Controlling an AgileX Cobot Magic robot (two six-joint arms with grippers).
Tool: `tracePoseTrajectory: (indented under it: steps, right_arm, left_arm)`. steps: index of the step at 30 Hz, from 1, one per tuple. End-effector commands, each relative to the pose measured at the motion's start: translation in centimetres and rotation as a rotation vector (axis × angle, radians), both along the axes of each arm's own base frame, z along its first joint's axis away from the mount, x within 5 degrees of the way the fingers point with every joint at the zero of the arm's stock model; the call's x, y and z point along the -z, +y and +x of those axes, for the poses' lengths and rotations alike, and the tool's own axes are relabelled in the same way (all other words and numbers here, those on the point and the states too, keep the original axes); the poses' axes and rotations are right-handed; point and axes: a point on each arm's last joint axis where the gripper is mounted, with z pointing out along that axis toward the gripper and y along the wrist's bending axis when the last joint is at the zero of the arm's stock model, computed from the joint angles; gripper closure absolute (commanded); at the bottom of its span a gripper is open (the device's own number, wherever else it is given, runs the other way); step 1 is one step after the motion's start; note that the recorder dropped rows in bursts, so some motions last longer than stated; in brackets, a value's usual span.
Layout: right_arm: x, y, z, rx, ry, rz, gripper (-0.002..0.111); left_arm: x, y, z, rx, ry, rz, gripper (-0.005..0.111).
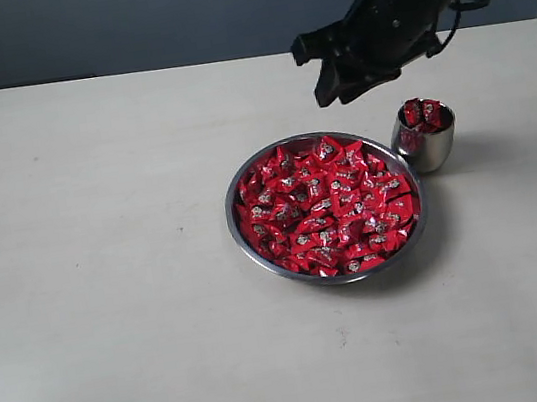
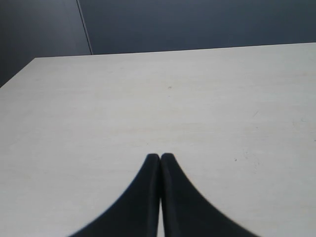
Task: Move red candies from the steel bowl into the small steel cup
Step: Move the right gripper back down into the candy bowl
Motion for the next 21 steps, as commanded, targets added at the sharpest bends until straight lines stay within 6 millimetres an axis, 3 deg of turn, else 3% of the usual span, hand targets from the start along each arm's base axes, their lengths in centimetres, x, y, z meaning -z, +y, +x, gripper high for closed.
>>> tracePoseTrajectory:
  steps: [1,10,21]
  right_arm:
    - [1.8,2.8,-0.1,-0.058,-0.065,-0.025,0.077]
    - [6.3,3.8,0.6,-0.082,-0.028,-0.082,0.077]
    - [7.1,8.5,-1.0,-0.23,-0.114,-0.101,0.077]
  left_arm:
    - [0.1,0.0,0.0,0.006,-0.008,0.002,0.106]
    - [0.1,0.0,0.0,0.006,-0.008,0.002,0.106]
    - [0.1,0.0,0.0,0.006,-0.008,0.002,0.106]
